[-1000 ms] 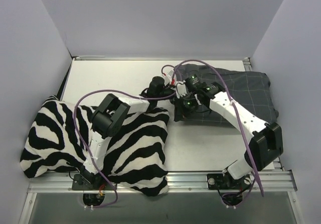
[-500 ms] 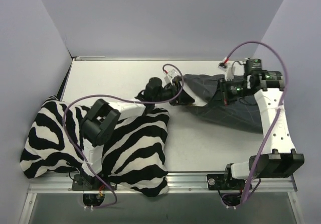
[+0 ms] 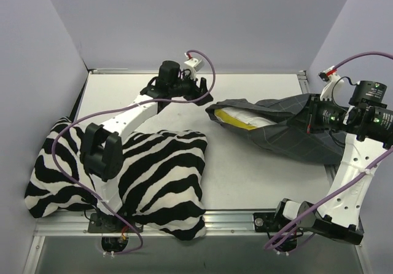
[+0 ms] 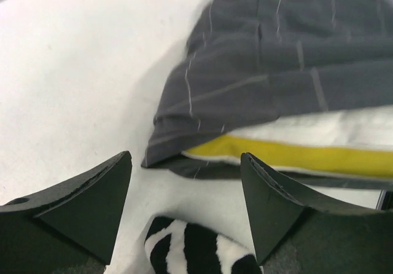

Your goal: Put the pillow into the pillowcase

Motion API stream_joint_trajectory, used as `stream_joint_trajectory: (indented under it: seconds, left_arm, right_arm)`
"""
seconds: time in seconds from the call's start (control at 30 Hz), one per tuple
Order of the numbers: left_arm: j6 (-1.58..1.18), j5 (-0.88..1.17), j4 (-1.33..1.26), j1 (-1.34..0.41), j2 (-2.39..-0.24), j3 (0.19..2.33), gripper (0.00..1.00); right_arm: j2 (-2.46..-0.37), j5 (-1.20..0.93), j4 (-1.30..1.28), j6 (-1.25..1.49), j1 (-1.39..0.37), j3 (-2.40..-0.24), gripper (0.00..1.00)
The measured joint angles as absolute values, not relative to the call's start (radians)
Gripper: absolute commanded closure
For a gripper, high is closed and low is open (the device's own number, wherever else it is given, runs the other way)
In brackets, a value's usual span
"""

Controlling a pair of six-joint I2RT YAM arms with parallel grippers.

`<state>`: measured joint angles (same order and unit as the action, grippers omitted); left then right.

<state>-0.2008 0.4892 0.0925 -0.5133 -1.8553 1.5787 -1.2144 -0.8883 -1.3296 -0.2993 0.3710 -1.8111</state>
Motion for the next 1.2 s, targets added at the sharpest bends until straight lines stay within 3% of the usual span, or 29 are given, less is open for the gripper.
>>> stream_joint_trajectory:
  seconds: [0.23,0.4,0.7,1.2]
  left_arm:
    - [0.010,0.575,0.307,-0.509,-1.940,1.579,0.19]
    - [0.075,0.577,0.323,-0.509,-1.979,1.570,0.19]
    - [0.084,0.573,0.324,-0.509,-2.146,1.745,0.23]
    - [-0.094,0.684,0.065,-0.470,-2.165,1.691,0.32]
  right_arm:
    - [-1.250,-0.900,-1.346,-0.266,0.393,-1.873,1.00]
    - [-1.256,-0.900,-1.349,-0.255,0.394,-1.894,1.00]
    - [-1.256,-0.896,-1.352,-0.254,0.400,-1.933,1.00]
    - [-1.256,-0.884,-1.357,-0.262,0.407,-1.979,1.00]
